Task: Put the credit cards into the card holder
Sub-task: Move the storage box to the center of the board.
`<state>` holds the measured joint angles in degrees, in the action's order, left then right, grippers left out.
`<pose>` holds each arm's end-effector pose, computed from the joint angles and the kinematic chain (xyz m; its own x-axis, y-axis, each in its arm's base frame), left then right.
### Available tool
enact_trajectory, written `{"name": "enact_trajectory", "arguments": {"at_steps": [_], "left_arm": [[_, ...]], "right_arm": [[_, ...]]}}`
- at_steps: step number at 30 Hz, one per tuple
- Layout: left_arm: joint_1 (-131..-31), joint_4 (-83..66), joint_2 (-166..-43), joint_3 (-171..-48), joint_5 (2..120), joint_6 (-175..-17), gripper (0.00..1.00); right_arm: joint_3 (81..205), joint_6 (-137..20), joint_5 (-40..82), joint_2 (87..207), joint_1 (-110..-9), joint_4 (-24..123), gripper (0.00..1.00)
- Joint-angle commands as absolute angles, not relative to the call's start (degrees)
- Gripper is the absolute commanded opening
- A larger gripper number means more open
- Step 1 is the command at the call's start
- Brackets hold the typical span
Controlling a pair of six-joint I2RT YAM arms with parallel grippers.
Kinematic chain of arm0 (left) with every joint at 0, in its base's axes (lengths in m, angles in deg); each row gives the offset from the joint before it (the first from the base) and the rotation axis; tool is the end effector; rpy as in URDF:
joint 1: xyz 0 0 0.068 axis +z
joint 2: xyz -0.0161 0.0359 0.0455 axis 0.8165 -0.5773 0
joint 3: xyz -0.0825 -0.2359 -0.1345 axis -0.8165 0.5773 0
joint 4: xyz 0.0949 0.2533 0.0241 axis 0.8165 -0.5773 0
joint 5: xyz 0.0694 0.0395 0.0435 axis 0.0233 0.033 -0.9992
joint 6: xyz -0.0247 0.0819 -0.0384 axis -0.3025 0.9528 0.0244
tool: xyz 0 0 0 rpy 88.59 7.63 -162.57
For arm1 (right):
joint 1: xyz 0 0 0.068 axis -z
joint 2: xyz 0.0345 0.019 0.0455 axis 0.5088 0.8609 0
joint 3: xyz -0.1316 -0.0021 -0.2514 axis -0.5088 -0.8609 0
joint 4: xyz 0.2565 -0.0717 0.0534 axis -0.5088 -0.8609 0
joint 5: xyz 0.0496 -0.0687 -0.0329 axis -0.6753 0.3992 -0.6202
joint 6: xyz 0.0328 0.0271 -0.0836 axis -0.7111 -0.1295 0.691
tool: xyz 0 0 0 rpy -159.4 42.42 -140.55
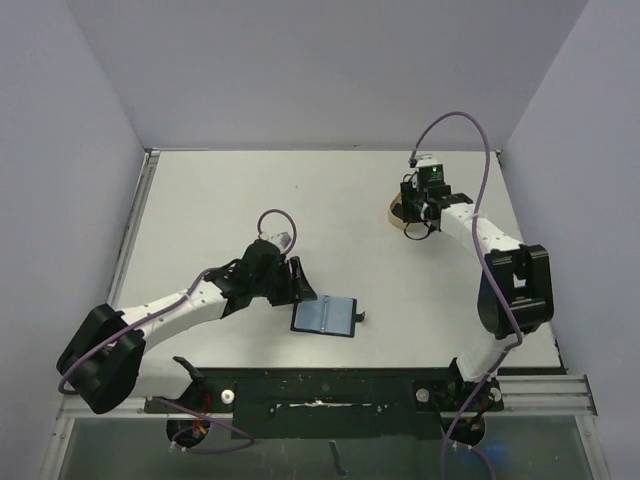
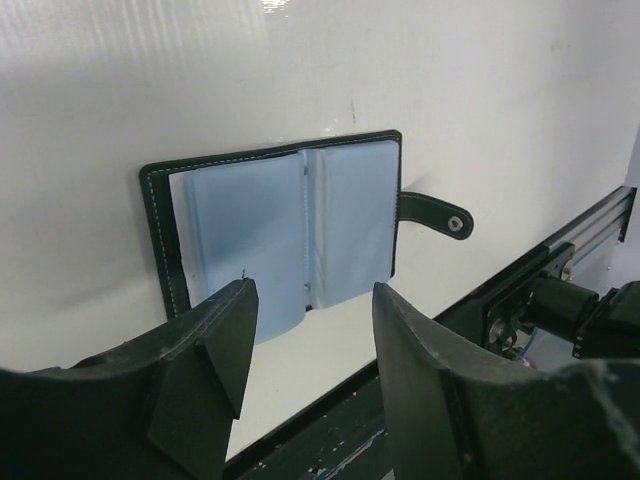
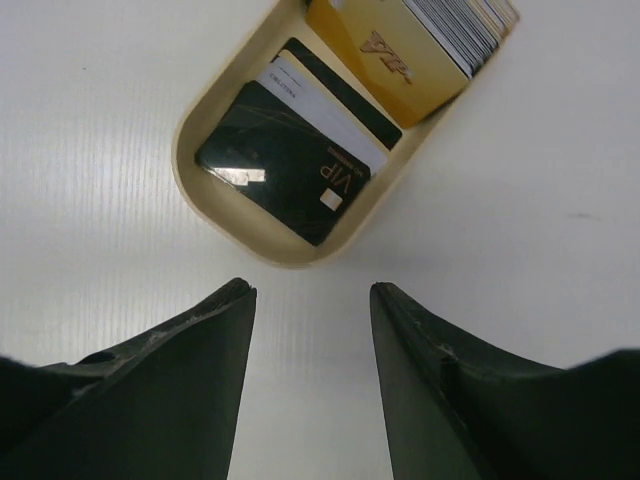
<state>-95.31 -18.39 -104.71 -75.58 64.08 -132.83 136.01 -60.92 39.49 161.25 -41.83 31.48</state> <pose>0.2185 -0.2088 0.1624 -0.9132 -0.1869 -0.3621 0.0862 0.7799 -0.6200 0.4065 0.0640 0.2144 -0.6991 0.0166 -0.7148 0.0523 0.9982 -0.0280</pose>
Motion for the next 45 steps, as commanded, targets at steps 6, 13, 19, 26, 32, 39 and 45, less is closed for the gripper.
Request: {"name": "enact_trajectory", "arguments": {"at_steps": [6,13,19,26,32,39,45], "left_arm": [[-95.3,-13.2,-101.7,-75.9,67.1,-131.1,0.49],[-95.3,-7.6,-103.7,-75.0,72.5,-131.5,0.48],[-96.1,-3.7,-106.8,-72.5,75.1,-132.8,0.48],[-96.7,-1.1,-110.2,-71.5,76.0,-133.1,0.46],[-97.6,1.2,-113.6,-71.4,77.1,-133.9,0.45],[-98.2,2.2,-115.2,-71.5,76.9,-134.0,0.45],[-98.4,3.0,-116.1,-71.5,77.3,-134.0,0.45]], "right_arm": [[149.4,-44.2,32.6,174.0,-42.2,30.8,0.51],[151.7,-44.1,32.7,179.1,-42.2,28.7,0.41],[149.1,-43.5,31.4,179.6,-42.3,30.8,0.36],[147.3,-45.2,30.8,178.0,-42.6,30.3,0.31],[146.0,-48.7,30.8,176.7,-43.0,29.3,0.3],[143.6,-57.8,29.2,174.7,-43.2,28.3,0.3],[141.1,-64.7,29.3,173.2,-45.7,28.8,0.31]]}}
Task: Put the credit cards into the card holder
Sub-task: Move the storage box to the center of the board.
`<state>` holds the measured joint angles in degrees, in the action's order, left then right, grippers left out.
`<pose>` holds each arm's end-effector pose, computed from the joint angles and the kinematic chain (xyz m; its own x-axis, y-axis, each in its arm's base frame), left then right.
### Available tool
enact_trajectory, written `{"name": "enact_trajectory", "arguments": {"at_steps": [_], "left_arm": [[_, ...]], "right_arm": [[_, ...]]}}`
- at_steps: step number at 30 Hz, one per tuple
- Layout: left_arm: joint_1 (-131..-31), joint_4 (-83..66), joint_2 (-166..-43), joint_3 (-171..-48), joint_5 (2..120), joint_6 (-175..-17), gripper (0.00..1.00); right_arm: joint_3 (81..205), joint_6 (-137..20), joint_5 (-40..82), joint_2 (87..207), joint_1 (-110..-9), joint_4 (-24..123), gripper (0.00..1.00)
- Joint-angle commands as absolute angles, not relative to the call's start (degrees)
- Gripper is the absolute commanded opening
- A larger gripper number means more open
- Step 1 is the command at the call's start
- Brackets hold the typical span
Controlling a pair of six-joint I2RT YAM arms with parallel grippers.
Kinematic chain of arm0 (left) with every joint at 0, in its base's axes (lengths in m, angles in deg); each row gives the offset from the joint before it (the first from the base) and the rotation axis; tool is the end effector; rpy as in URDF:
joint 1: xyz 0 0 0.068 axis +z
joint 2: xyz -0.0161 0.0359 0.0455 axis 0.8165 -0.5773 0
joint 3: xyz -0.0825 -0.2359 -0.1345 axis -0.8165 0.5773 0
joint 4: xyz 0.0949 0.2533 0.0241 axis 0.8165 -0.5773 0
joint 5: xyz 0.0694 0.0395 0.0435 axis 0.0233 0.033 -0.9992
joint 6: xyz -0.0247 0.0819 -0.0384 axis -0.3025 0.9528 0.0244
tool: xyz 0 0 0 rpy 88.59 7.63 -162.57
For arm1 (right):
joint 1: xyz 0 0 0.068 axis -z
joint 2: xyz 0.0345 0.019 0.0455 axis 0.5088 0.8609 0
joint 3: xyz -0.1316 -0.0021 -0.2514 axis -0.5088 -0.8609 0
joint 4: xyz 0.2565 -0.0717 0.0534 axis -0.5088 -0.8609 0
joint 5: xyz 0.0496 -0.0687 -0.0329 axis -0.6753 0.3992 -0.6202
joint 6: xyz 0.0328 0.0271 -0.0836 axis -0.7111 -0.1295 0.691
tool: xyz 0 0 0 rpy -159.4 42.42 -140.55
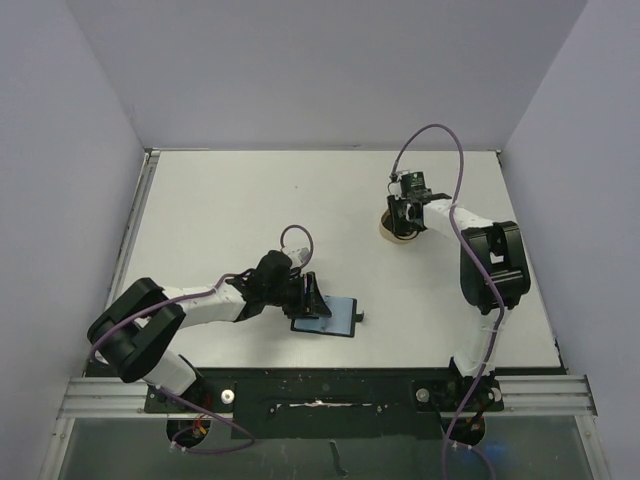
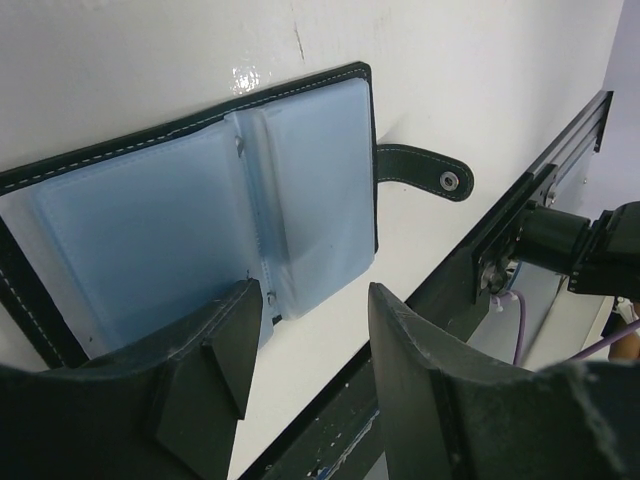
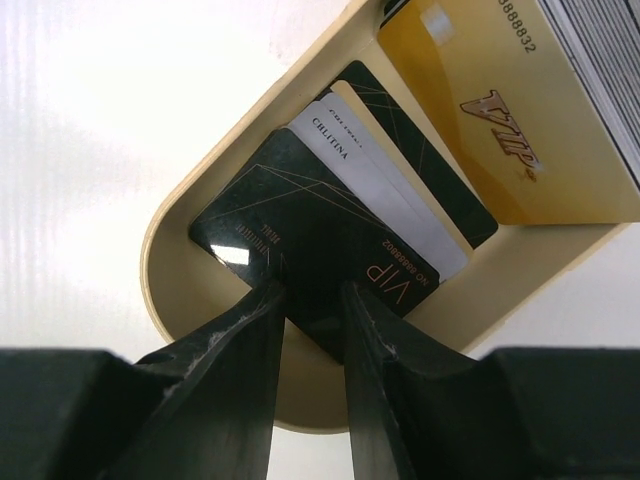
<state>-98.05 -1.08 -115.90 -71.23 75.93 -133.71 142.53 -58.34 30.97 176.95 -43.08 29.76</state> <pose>0.2081 -0.2418 0.1172 -0.9623 -0.0542 -0.2667 0.1640 0.6666 -0.7272 0.4392 0.0932 0.1372 -0.8287 -0.0701 -0.5553 -0.0991 0.9948 0.0223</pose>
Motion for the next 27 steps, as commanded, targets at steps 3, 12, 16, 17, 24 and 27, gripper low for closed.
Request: {"name": "enact_trajectory", "arguments": {"at_steps": [3,12,16,17,24,27], "left_arm": [[-98.5,3.6,-116.4,-71.4,77.5,-134.2,0.45],[-98.5,3.1,-115.6,-71.5,77.5,-133.9,0.43],[-98.5,3.5,-115.1,-71.2,77.0,-134.1,0.43],[-98.5,4.1,-115.1,-71.0,77.4,-134.3,0.43],[-98.5,1.4,-112.3,-71.5,76.3,-133.7,0.43],[-98.5,-0.4,-109.9,-71.3,74.3,-133.4,0.46]], "right_arm": [[140.7,-69.0,30.3,173.4,-48.1,28.6,0.31],[140.7,-79.8,35.1,174.2,-54.8,28.1,0.31],[142.7,-77.0,32.7,173.8,-55.7,26.5,0.34],[143.3,-75.4,32.1,173.6,-55.6,26.0,0.36],[146.4,-66.4,36.8,171.2,-54.7,23.6,0.45],[147.6,-62.3,37.3,170.5,-54.4,24.1,0.47]]}}
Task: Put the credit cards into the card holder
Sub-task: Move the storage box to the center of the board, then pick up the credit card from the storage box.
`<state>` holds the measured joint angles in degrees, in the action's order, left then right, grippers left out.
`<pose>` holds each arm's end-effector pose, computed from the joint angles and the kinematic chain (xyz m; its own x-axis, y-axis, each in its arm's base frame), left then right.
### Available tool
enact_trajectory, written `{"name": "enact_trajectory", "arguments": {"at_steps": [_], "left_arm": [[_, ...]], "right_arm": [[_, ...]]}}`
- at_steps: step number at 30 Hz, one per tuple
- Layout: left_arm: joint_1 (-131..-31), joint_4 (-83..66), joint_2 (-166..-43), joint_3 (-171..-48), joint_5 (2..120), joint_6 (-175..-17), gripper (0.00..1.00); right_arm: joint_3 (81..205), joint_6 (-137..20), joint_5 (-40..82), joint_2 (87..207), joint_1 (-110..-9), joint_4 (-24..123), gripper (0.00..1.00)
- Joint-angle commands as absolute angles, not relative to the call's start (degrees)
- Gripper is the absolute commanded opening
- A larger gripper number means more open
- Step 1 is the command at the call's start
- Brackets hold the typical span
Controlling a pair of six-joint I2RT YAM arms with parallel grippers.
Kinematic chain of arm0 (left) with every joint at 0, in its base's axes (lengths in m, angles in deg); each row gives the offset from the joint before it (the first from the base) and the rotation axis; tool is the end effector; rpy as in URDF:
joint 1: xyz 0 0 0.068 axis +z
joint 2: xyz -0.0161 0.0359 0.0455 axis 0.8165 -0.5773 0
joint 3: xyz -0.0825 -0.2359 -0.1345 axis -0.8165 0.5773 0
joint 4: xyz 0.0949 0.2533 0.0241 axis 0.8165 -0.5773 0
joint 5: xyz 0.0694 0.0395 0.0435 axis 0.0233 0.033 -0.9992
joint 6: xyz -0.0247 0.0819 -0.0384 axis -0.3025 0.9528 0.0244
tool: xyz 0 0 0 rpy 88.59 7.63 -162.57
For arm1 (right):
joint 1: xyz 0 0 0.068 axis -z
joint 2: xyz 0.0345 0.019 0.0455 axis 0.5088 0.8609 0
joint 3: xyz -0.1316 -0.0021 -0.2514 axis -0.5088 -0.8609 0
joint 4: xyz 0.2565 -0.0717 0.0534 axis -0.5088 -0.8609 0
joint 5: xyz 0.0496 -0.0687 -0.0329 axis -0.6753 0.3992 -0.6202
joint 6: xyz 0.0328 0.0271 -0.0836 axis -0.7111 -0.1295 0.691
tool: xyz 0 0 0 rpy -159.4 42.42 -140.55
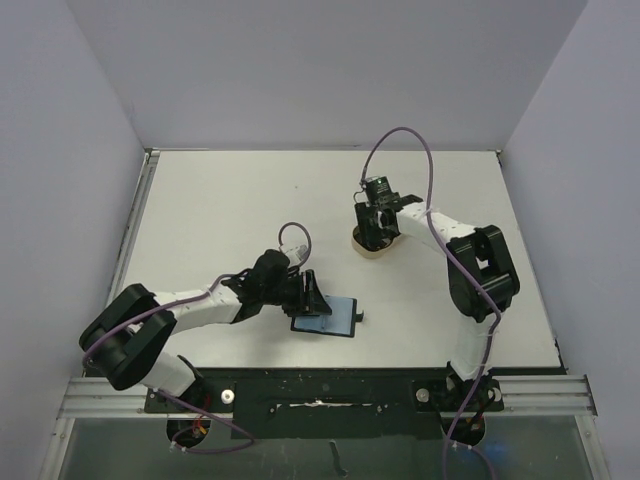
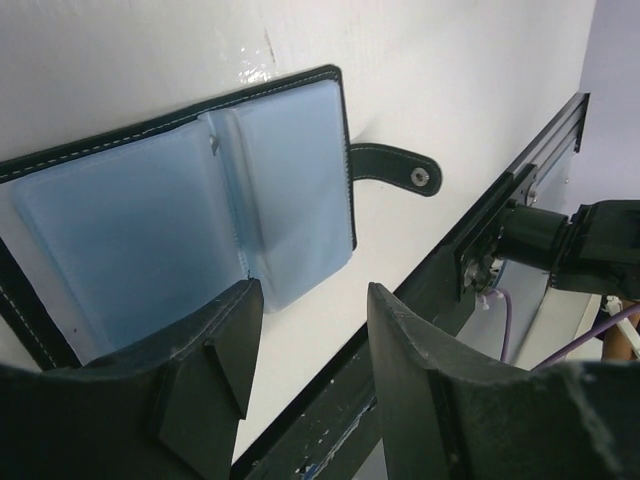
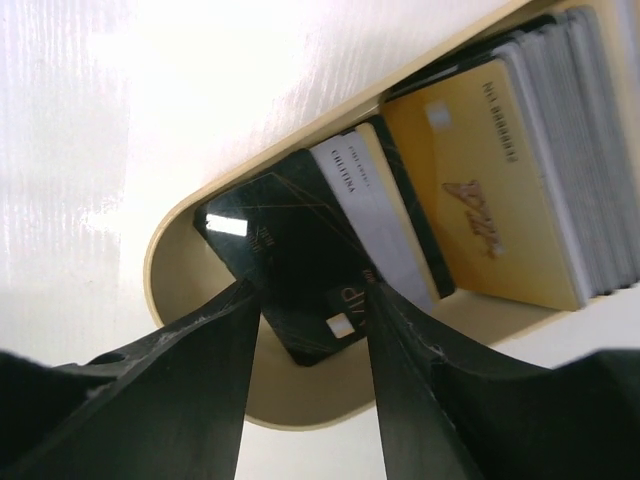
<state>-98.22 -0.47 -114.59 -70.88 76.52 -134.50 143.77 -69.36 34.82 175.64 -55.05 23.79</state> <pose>0.2061 -0.2423 0.1235 -0.9611 -0.0595 -0.2697 0.1688 0.6465 -0.7440 0.4037 0.1730 0.1457 -0.8576 -0.0640 -0.5103 -0.1075 0.9926 0.0563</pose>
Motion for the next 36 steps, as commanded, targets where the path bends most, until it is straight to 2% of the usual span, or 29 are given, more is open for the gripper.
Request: {"name": "enact_trajectory", "arguments": {"at_steps": [1,6,13,24,36], "left_arm": [[-98.5,-1.2,-109.3,-71.3,73.9,-133.2,0.46],[-98.5,-3.1,-106.9,-71.0,72.0,-132.8,0.47],[-98.4,-3.4,-105.7,-70.7,71.3,-132.9,0.47],[-98.3,-4.0,-104.6,-70.2,70.8,-132.7,0.48],[-98.3,-4.1,-104.2,-70.0,70.4,-133.0,0.48]], "right_arm": [[148.1,-61.3,38.0,170.4,-54.3,24.2,0.49],[150.2,-55.3,43.5,170.8,-53.9,24.5,0.58],[153.7,-48.8,48.0,175.1,-52.7,23.1,0.66],[154.8,-45.3,49.4,179.3,-51.9,23.5,0.65],[154.4,-45.3,53.5,180.7,-50.5,24.0,0.57]]}}
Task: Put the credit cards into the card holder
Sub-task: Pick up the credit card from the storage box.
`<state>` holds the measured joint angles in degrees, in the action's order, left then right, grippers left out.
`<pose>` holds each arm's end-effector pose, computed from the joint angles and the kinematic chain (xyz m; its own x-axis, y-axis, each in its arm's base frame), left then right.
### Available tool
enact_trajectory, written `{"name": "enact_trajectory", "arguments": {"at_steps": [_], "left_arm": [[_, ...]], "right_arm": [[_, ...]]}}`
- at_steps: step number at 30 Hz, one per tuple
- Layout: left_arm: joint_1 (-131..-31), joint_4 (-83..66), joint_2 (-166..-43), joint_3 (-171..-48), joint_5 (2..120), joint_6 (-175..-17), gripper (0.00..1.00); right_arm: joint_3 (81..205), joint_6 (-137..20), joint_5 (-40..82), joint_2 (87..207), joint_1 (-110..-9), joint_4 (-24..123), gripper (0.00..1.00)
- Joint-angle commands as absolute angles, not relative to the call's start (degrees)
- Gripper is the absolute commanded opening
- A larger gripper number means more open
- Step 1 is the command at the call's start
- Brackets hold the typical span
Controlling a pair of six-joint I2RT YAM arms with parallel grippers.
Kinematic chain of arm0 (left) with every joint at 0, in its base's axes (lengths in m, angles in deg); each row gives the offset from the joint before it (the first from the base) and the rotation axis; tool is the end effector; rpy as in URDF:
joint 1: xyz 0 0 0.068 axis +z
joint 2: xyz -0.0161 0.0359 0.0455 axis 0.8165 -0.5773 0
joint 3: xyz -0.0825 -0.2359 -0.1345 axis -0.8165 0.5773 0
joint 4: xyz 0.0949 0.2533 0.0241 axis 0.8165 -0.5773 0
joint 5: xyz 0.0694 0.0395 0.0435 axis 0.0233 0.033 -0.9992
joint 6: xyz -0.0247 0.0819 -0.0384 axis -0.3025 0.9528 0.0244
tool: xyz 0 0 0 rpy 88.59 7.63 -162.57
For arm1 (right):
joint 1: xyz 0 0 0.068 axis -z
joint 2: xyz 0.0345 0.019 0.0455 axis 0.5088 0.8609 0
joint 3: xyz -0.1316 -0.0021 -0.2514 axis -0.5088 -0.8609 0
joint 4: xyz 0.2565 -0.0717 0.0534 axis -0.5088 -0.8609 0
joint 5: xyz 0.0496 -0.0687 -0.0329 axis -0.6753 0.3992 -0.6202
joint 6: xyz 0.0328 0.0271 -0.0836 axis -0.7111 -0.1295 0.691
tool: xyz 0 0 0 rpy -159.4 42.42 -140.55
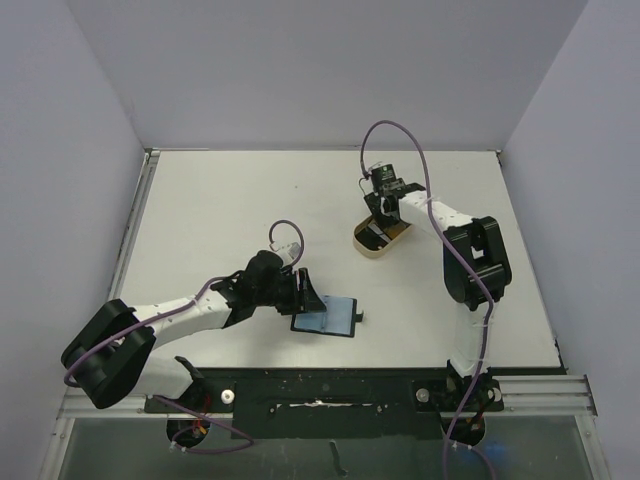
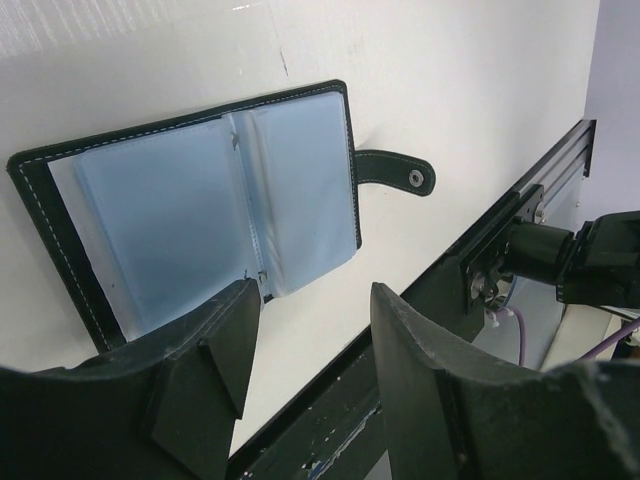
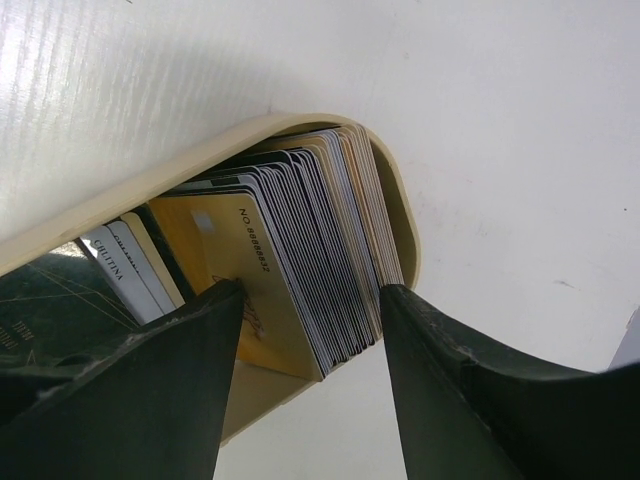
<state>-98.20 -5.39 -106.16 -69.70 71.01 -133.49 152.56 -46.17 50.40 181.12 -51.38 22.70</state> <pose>0.2007 -0.2266 0.1474 -0.9290 -0.1117 -0.3528 0.1901 0.6740 -0.7139 0.4511 0.1372 0.1580 -0.7706 -0.3927 -0.5019 -0.2186 0.9027 -0.3707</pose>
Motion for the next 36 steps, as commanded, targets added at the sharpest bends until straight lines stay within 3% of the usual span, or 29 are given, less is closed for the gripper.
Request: {"name": "enact_trajectory", "arguments": {"at_steps": [1,8,36], "left_arm": [[-98.3,-4.1,-104.2,-69.9,70.3,-133.0,0.48],[-98.3,-4.1,-104.7,-70.0,70.3,-133.1,0.48],[-98.3,-6.2,-104.3,-69.8,68.2,-133.1,0.48]], "right_arm": [[154.3,-45.3,53.6,180.5,-50.5,24.2,0.55],[153.9,-45.1,53.9,179.9,-50.0,24.9,0.44],[153.8,-45.9,54.9,175.2,-49.2,24.7,0.21]]}}
